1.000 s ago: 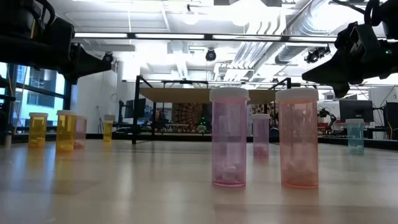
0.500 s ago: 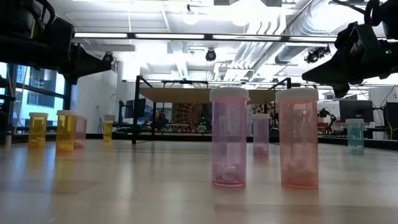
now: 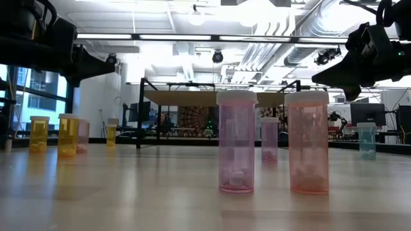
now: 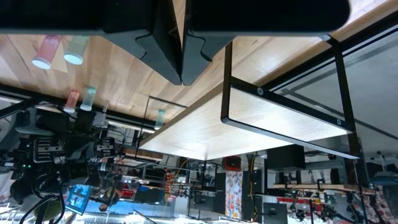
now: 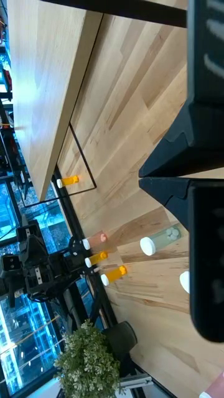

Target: Pick and place medicine bottles onto shelf by color

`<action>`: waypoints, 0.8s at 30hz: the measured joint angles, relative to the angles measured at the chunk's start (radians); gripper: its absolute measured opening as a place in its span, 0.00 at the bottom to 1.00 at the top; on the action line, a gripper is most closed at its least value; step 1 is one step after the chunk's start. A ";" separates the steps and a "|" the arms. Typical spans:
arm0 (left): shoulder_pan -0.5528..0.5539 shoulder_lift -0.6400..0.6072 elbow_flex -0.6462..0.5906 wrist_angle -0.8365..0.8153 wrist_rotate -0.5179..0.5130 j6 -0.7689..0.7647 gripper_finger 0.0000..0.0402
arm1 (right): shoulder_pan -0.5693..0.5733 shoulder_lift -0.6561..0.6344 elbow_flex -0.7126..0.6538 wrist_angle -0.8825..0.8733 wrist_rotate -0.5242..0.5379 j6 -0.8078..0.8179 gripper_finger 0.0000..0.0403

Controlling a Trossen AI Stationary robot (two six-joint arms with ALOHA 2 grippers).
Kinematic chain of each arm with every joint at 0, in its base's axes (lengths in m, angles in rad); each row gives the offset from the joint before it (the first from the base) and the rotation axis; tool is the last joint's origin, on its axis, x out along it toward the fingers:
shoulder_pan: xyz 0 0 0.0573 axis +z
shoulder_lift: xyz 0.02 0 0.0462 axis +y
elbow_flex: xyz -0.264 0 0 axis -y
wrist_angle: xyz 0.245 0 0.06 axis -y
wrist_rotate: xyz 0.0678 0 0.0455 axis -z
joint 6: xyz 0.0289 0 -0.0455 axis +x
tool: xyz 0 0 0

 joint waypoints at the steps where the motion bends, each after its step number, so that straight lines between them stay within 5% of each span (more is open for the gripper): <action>1: 0.000 0.000 0.000 0.000 0.000 0.000 0.00 | 0.000 0.000 0.000 0.000 0.000 -0.004 0.00; 24: 0.000 0.000 0.000 0.000 0.006 0.000 0.00 | 0.000 0.000 0.002 -0.002 -0.010 0.178 0.00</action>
